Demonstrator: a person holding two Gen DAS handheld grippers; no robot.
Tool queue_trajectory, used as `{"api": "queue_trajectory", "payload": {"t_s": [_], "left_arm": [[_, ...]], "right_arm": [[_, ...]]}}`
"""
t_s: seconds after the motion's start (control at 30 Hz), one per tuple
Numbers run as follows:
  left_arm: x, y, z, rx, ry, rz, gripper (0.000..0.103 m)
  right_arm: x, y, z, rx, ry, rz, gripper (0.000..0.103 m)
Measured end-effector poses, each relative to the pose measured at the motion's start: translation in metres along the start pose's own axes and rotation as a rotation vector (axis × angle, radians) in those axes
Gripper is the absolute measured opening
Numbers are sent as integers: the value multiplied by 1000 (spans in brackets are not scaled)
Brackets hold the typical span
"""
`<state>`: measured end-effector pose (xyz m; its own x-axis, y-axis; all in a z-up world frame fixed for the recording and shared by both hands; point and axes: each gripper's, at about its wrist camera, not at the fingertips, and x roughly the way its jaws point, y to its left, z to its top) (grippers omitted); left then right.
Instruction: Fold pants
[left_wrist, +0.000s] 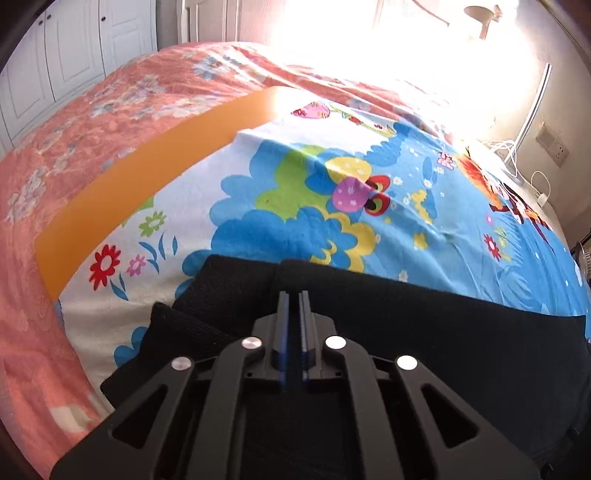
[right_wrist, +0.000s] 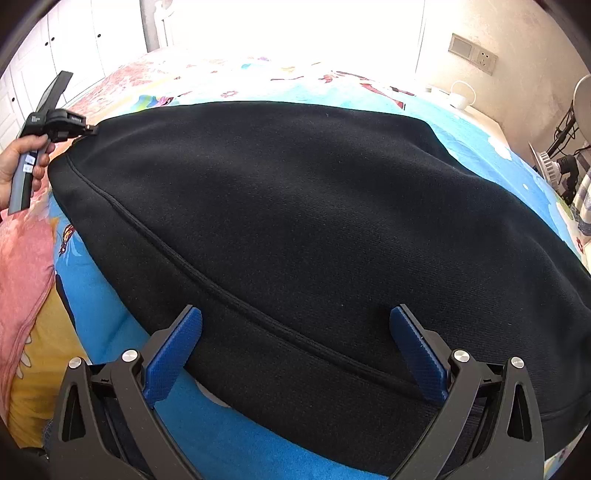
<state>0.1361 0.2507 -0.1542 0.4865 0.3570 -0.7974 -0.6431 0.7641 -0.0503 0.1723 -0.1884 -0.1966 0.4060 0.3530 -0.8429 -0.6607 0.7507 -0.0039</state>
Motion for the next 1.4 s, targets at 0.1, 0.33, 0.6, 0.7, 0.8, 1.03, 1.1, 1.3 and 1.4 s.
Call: {"api": "queue_trajectory", "payload": {"t_s": [0.1, 0.33, 0.6, 0.7, 0.8, 1.03, 1.1, 1.3, 1.4], "left_arm": [[-7, -24, -7, 46, -22, -29, 58], [-24, -77, -40, 116, -73, -87, 40], [-42, -75, -61, 0, -92, -185, 34], [-54, -47, -81, -72, -125, -159, 35], [-53, -10, -101, -154, -135, -98, 37], [-78, 28, -108, -199, -211, -88, 37], [-84, 22, -106, -180, -209, -122, 48], [-85, -62, -124, 79, -172, -246, 47], [-81, -112, -138, 226, -162, -277, 48]], "right_arm": [[-6, -1, 4, -24, -4, -7, 98], [-29, -100, 47, 192, -135, -82, 98], [39, -201, 57, 330, 35, -191, 98], [31, -195, 54, 323, 25, -234, 98], [12, -177, 59, 360, -47, -210, 98], [-3, -65, 89, 206, -98, -151, 98], [-3, -34, 89, 195, -103, -149, 98], [16, 29, 72, 88, -38, -97, 98], [28, 44, 63, 35, 2, -96, 98]]}}
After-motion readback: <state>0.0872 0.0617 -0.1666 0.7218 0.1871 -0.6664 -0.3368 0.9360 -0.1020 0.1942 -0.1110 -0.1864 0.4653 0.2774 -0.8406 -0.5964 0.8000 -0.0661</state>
